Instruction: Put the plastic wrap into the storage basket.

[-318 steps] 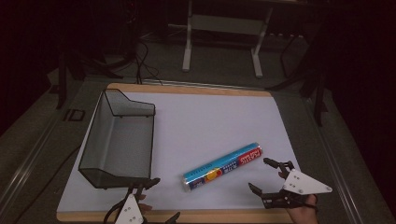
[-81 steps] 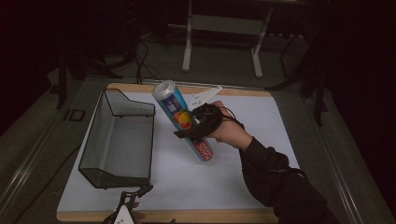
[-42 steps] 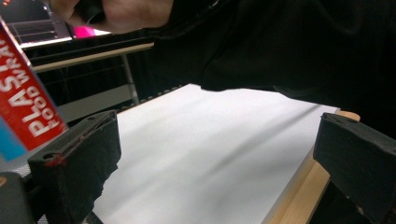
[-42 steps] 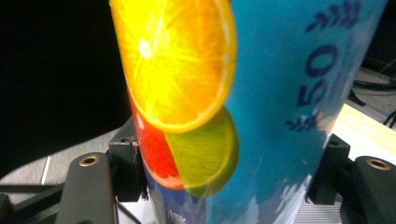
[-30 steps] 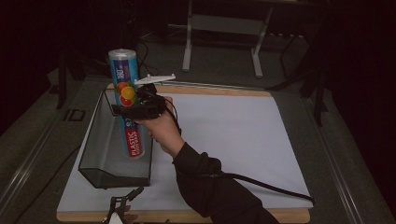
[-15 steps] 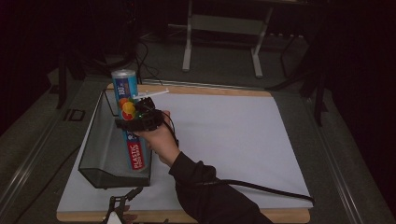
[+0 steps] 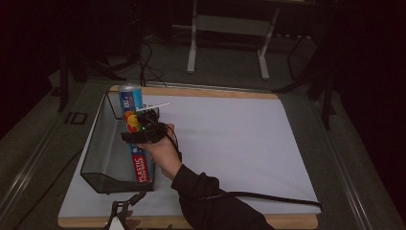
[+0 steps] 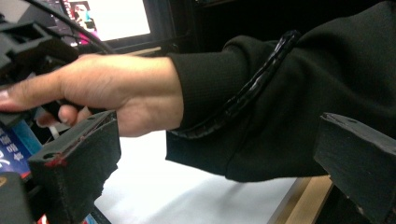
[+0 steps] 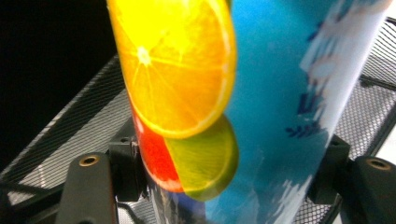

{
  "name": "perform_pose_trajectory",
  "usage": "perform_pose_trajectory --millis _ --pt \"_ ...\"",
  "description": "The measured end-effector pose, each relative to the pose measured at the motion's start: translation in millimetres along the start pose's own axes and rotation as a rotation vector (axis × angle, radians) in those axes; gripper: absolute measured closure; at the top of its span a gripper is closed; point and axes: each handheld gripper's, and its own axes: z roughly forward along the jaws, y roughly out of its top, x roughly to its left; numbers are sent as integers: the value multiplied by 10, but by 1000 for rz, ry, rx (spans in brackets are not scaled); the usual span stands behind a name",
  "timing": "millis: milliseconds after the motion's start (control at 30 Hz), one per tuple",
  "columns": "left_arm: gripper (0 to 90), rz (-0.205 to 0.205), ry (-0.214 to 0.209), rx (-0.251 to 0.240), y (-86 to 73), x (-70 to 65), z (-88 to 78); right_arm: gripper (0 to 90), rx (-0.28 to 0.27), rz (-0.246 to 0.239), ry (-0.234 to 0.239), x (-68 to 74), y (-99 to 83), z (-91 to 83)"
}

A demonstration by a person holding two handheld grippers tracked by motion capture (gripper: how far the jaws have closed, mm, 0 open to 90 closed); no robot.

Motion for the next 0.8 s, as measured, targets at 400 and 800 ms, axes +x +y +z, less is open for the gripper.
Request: perform_pose_trajectory --millis 400,800 --pt "17 1 -14 2 -6 1 9 314 -63 91 -42 -147 24 202" --pt "17 -1 -26 1 -3 -3 18 312 -121 140 -178 -198 37 415"
